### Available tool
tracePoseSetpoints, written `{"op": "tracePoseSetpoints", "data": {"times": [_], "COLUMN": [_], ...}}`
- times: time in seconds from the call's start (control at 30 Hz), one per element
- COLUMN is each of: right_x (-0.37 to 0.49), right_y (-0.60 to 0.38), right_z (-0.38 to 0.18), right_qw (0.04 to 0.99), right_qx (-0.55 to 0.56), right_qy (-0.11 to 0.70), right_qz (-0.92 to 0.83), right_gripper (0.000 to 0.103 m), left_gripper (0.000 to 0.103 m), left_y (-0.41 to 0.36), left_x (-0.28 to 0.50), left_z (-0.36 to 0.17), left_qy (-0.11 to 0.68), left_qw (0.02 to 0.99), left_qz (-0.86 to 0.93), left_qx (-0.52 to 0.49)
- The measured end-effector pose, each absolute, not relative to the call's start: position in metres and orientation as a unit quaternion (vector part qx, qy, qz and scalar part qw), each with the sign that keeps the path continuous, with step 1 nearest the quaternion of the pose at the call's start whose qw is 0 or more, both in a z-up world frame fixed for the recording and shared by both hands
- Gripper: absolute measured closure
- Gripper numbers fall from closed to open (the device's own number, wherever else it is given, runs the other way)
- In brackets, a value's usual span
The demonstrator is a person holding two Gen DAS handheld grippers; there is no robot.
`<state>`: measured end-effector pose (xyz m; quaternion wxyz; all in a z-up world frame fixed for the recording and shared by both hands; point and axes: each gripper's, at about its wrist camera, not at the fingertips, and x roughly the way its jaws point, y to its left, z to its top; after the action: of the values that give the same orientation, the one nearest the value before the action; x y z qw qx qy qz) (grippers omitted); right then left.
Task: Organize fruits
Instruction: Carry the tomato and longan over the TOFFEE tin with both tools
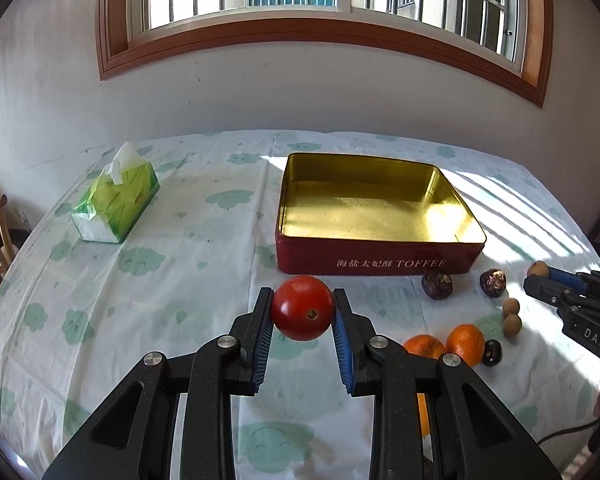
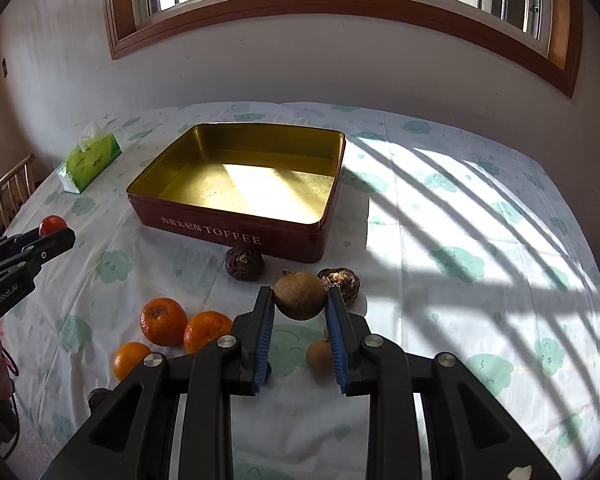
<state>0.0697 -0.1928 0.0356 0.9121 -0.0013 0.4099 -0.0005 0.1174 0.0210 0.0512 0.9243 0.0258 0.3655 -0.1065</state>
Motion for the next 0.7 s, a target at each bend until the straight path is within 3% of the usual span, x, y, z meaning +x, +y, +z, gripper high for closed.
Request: {"op": "tracePoseSetpoints", "data": {"times": [0.33, 0.7], "right_x": [0.128, 0.175], "right_y": [-0.188, -0.177], "right_z": [0.047, 0.026], "right_qw": [0.91, 0.9], "right_qx": [-0.002, -0.016], "right_qy": [0.415, 0.436], "right_qz": [0.01, 0.011], "right_gripper": [0.079, 0.079], "left_gripper": [0.074, 0.074], "left_y": [0.004, -0.017], "left_x": [0.184, 0.231], "left_z": [0.061, 0.032], "left_qy": [0.361, 0.397], "left_qw": [0.924, 0.907], "left_qz": [-0.121, -0.136], "left_qx": [0.04, 0.043]}}
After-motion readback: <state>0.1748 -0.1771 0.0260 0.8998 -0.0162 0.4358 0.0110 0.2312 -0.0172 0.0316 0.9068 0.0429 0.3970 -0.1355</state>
